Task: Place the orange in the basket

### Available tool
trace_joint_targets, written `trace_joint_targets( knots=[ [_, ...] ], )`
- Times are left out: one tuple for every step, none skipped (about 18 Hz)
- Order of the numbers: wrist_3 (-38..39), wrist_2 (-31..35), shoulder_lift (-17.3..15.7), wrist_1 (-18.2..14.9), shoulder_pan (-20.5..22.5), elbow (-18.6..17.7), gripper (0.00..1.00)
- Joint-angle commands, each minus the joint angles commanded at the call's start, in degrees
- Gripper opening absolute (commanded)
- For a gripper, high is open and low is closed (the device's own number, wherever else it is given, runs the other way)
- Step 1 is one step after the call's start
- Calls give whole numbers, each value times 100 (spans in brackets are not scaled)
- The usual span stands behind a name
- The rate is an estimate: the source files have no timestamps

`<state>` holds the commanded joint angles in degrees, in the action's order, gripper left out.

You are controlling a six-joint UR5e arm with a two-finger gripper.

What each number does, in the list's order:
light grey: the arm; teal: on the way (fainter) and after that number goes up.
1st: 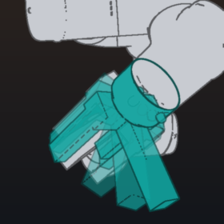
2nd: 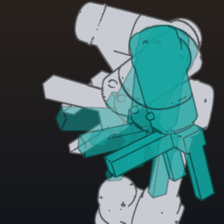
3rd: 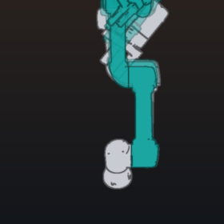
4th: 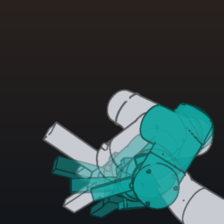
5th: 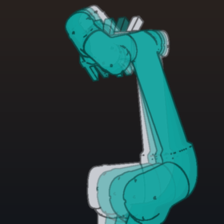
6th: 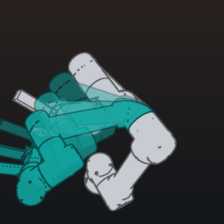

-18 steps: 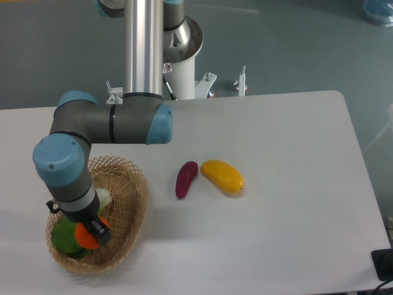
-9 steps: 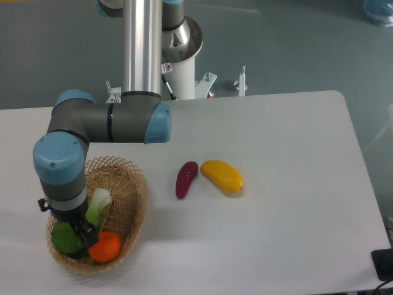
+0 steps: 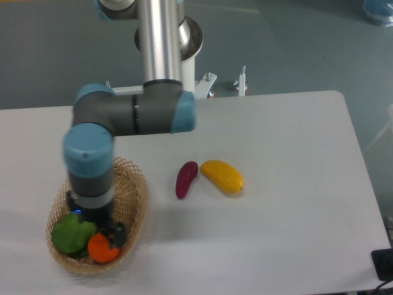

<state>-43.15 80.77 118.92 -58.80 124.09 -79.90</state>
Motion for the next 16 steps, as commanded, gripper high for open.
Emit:
trace_joint_targets(
  knots=[
    [-18,0,-9,35,236,35,100],
    [-44,9,-17,35,387,62,100],
    [-79,18,-52,44,554,79,100],
    [-297,18,-53,53,816,88,100],
    [-586,18,-53,53,1036,79,100],
    [-737,26,-53,35,1178,88,100],
    [-825,26,-53,44,1292,97,100],
    [-896,26,-53,53,1398,114,100],
    [-975,26,-44,44,1486,115,100],
    [-1080,26,-44,53,1591,106,100],
    [-1220,61,-44,44,1688,106,100],
    [-1465,201,-35,18,1837,106,100],
    [-1607,289,-18,0,1925,106,100],
    [-1730,360,0,-9,2013,114,100],
    [-1836,395,9,9,2101,106,100],
    [-1959,396,17,26,2206,106,100]
  ],
)
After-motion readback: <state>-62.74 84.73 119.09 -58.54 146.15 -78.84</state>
